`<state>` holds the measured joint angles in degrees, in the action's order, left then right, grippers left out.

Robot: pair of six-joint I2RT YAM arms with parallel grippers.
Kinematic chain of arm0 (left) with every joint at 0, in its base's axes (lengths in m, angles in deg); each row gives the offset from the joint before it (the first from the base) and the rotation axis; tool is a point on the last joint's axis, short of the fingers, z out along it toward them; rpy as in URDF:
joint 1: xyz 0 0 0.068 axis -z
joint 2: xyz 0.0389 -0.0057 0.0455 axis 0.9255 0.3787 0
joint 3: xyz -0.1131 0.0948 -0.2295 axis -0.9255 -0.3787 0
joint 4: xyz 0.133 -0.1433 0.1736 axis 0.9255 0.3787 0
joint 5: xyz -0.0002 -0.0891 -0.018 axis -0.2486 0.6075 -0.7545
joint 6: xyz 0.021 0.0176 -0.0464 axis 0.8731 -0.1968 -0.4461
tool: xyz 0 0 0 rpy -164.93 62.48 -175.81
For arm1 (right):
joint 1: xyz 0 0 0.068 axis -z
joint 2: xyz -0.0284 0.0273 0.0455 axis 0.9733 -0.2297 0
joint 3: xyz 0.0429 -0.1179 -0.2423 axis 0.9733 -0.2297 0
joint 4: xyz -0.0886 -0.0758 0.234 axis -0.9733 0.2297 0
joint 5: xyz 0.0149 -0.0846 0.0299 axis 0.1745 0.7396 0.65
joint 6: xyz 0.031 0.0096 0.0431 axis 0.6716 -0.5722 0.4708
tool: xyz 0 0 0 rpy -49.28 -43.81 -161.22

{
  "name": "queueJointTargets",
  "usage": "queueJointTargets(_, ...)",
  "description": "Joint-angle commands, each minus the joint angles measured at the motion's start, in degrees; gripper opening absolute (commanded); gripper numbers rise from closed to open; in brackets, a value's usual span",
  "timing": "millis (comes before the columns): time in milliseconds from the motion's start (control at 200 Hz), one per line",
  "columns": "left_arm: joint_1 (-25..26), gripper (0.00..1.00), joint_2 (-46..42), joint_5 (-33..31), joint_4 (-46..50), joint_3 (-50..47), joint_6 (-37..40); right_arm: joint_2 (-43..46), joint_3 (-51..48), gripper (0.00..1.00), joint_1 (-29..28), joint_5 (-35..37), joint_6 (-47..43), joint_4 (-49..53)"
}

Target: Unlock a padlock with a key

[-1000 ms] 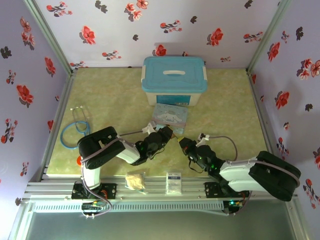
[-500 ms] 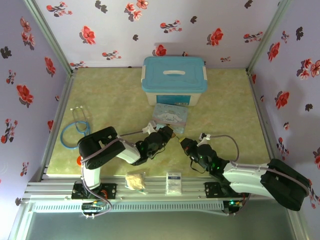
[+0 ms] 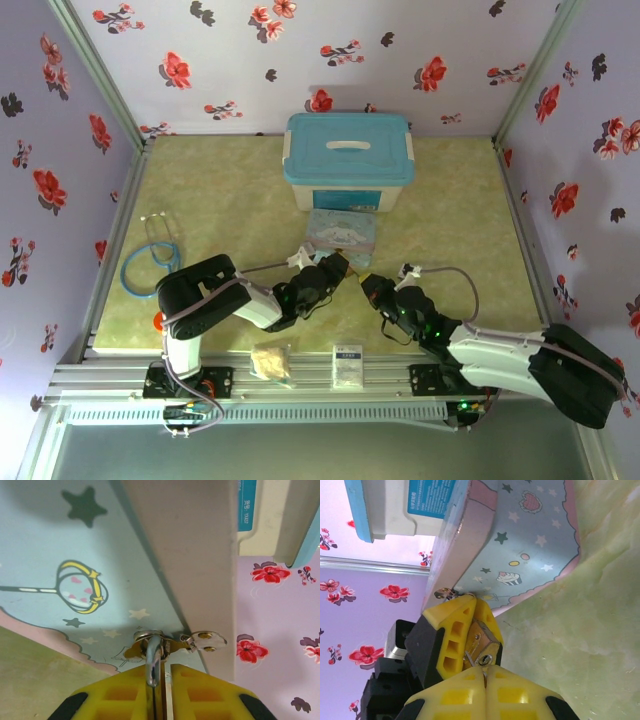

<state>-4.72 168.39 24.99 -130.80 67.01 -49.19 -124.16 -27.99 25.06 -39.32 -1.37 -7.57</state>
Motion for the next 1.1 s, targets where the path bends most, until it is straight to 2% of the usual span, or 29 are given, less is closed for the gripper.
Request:
queueJointTargets(0, 0.26, 0.00, -1.16, -2.36, -4.37, 1.61, 1.03, -1.32, 1.43, 0.00, 0.38, -0.31, -0.78, 0.18)
queueJointTargets(775, 0.95, 0.00, 0.86, -0.49, -4.88, 3.08, -0.41, -2.47, 2.14, 0.00, 0.62, -0.64, -2.05, -1.37)
queueJointTargets(965, 1.28, 0.00, 0.92, 0.25, -5.08, 3.61, -0.64, -5.30, 1.09, 0.00, 0.73, -0.77, -1.55, -7.11)
queueJointTargets(1095, 1.36, 0.00, 0.93, 0.19, -4.92, 3.41, -0.32, -4.09, 0.59, 0.00, 0.68, -0.07, -1.74, -6.45)
